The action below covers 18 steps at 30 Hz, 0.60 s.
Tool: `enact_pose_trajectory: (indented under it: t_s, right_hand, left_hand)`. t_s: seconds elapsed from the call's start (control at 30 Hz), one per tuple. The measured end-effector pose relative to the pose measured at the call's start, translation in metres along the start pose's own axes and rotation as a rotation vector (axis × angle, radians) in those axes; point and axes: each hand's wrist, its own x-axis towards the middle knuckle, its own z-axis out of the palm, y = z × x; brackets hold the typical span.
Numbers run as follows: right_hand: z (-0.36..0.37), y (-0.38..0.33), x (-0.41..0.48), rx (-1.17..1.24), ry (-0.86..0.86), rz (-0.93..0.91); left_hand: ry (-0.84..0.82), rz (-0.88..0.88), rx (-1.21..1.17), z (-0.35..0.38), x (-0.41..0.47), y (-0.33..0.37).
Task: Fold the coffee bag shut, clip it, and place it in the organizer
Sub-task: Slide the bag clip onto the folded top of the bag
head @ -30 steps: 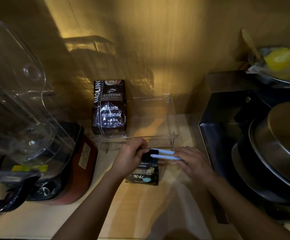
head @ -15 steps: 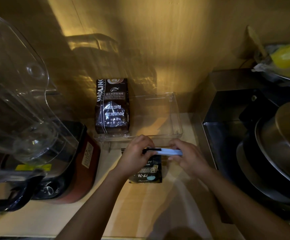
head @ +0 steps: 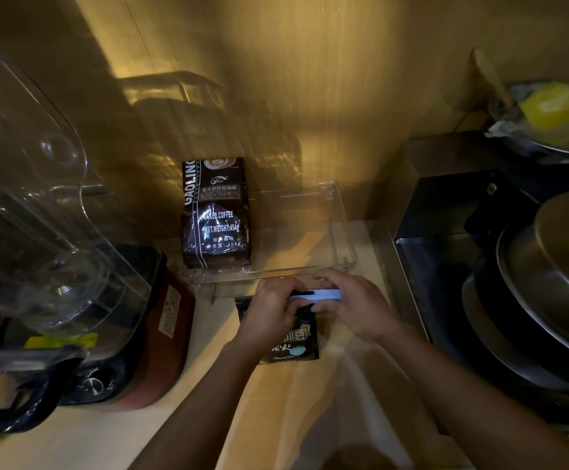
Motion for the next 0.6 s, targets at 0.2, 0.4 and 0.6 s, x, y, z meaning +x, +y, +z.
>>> enact_pose_trajectory:
  t_s: [0.2,0.4,0.6]
  right_hand:
    - [-0.005,0.017,-0.005,0.344,0.046,0.154]
    - [-0.001,0.015,-0.009,0.463,0.111,0.154]
    - [0.004,0.012,-0.007,0.438,0.165,0.157]
  left_hand:
    - [-0.01,-0.037,-0.009,0.001,-0.001,-0.001]
    - [-0.053,-0.113,-0.048,-0.001,0.0,-0.001]
    - [0.005,-0.148,0.026,0.003,0.007,0.004]
